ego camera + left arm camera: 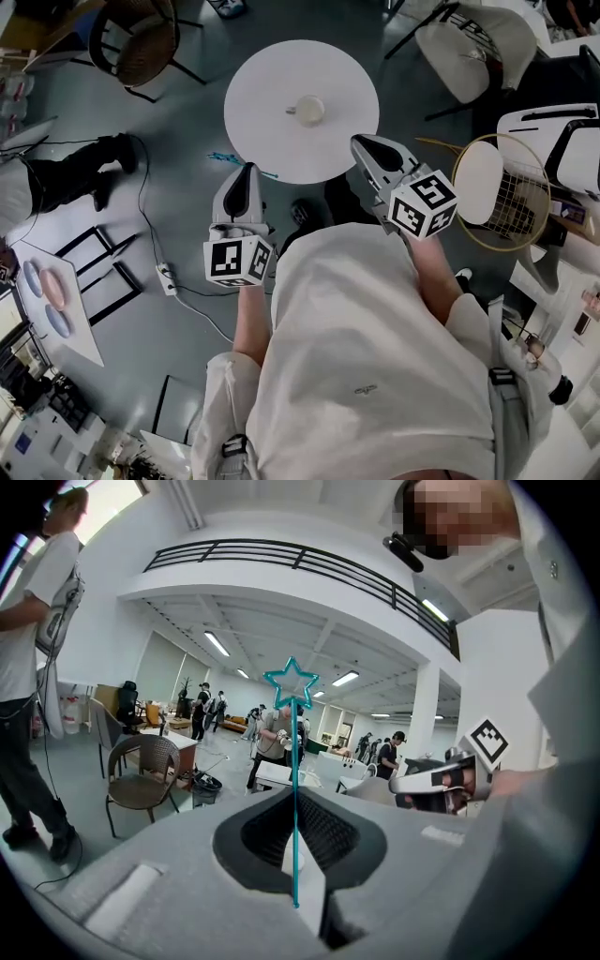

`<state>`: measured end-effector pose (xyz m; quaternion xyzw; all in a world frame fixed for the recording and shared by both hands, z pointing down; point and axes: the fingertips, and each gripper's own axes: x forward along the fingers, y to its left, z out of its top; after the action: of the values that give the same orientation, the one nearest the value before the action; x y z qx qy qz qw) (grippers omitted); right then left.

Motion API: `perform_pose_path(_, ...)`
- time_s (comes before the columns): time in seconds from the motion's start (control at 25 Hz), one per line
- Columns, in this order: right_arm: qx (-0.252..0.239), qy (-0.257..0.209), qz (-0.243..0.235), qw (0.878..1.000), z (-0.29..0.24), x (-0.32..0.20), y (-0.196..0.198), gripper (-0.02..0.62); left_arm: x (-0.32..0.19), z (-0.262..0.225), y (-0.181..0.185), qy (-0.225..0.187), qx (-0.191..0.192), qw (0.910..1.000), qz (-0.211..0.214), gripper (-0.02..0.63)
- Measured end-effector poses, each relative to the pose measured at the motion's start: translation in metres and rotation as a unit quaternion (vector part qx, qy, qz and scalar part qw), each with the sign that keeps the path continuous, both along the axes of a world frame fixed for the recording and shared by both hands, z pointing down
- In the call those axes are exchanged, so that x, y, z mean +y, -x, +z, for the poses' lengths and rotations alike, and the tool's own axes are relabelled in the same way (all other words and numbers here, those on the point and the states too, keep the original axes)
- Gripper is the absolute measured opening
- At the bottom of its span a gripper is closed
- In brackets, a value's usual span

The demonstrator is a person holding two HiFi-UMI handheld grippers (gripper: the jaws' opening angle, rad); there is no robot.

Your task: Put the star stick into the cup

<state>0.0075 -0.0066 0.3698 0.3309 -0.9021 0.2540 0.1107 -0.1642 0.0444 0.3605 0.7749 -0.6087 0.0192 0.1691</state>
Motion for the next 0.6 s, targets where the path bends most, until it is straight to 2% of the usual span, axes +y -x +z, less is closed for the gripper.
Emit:
perform_pose_path(0.28,-0.007,0.007,-0.028,1.000,0.006,-0.044,-0.003,0.008,-0.034,-0.004,-0.007,0.004,-0.006,0.9996,-0.029,0.017)
perform_pose_path(0.6,-0.008,0.013,-0.065,0.998,0.011,-0.082,-0.007,0.008,-0.066,-0.003,-0.022,0.018,0.008,0.9979,-0.062,0.017)
